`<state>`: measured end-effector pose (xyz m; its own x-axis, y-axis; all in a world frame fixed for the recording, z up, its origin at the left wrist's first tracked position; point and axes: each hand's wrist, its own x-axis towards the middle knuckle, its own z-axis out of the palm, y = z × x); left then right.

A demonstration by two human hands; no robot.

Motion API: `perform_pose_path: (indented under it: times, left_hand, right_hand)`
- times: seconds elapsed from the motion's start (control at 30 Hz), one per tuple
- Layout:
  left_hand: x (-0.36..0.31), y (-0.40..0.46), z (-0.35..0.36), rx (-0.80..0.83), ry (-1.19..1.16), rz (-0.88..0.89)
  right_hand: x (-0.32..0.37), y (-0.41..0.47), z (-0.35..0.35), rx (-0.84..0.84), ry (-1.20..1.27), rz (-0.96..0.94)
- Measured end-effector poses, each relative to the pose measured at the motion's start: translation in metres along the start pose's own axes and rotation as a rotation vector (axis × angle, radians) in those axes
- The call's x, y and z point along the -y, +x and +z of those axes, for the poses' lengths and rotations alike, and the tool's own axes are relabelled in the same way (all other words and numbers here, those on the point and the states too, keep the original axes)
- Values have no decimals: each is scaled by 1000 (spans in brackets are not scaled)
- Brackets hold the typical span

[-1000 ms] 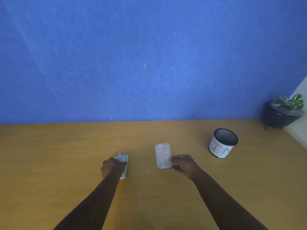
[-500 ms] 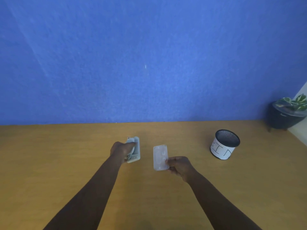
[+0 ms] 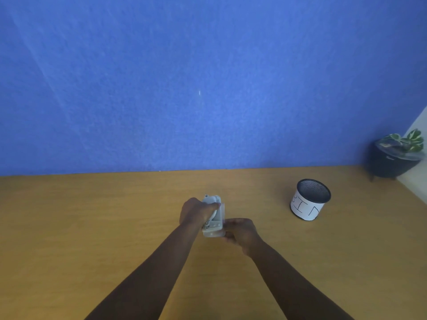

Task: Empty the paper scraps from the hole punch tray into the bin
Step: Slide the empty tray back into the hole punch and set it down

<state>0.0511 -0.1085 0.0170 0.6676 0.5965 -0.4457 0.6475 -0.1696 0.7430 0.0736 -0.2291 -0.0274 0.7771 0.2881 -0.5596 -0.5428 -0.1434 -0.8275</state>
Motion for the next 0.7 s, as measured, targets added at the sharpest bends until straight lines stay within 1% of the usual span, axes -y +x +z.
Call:
perform_pose_path:
  times: [0.2,0.33,0.7]
  left_hand:
    - [1,-2,6,-26,79,28]
    - [1,-2,6,-40,102,18]
    - [3,4,9,-21,58,31]
  right_hand:
    - [3,-4,2,16,3,-12]
    - [1,-6,2,38,59,-6]
    - [3,-10,0,82,228,39]
